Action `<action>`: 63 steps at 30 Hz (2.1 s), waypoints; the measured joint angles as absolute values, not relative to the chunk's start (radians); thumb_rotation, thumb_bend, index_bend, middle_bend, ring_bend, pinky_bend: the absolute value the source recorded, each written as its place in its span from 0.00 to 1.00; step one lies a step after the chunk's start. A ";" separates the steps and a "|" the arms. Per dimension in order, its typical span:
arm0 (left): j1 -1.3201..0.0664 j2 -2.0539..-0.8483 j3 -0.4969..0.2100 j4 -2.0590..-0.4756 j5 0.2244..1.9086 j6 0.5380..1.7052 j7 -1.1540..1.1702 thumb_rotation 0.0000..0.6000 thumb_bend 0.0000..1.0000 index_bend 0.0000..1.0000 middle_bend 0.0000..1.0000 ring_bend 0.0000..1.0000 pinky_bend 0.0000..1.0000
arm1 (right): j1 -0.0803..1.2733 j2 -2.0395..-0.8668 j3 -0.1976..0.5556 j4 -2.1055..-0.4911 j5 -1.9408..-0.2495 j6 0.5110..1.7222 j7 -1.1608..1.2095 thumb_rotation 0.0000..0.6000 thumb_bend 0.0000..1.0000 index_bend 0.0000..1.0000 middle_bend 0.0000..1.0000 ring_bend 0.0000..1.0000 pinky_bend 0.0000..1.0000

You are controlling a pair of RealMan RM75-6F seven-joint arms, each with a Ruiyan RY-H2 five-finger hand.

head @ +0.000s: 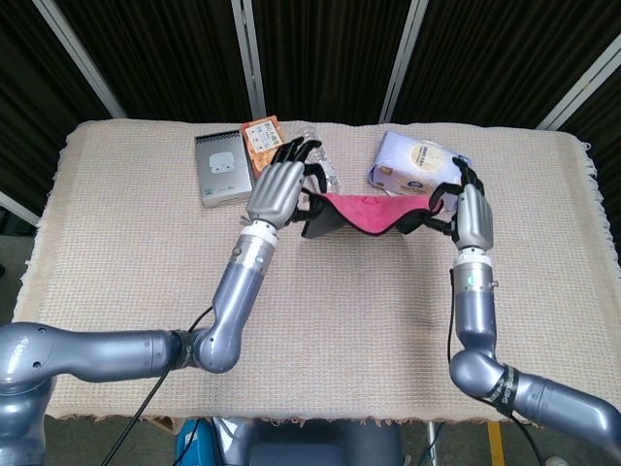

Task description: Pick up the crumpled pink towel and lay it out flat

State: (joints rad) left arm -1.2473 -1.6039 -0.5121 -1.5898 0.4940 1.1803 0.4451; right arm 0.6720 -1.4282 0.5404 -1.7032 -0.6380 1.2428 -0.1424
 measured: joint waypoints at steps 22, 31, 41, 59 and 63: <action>-0.901 -1.596 -0.158 -1.912 0.805 1.346 0.294 1.00 0.66 0.79 0.09 0.00 0.02 | 0.449 -1.491 0.193 -1.868 -0.959 1.425 -0.145 1.00 0.68 0.72 0.11 0.00 0.00; -0.838 -1.581 -0.105 -1.971 0.910 1.374 0.292 1.00 0.66 0.79 0.09 0.00 0.02 | 0.402 -1.491 0.148 -1.889 -1.031 1.453 -0.145 1.00 0.68 0.72 0.11 0.00 0.00; -0.769 -1.563 -0.049 -1.993 1.000 1.386 0.295 1.00 0.66 0.79 0.09 0.00 0.02 | 0.353 -1.503 0.094 -1.893 -1.089 1.464 -0.142 1.00 0.68 0.72 0.11 0.00 0.00; -0.691 -1.555 -0.004 -1.988 1.075 1.343 0.283 1.00 0.66 0.79 0.09 0.00 0.02 | 0.293 -1.550 0.035 -1.884 -1.165 1.470 -0.173 1.00 0.68 0.72 0.11 0.00 0.00; -0.676 -1.573 0.001 -1.980 1.077 1.331 0.284 1.00 0.65 0.79 0.09 0.00 0.02 | 0.279 -1.566 0.020 -1.883 -1.181 1.469 -0.179 1.00 0.68 0.72 0.11 0.00 0.00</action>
State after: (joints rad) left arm -0.6758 -1.5728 0.0014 -1.9795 1.0769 1.3313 0.2839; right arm 0.2795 -1.5658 0.0202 -1.8825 -1.1810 1.4694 -0.1787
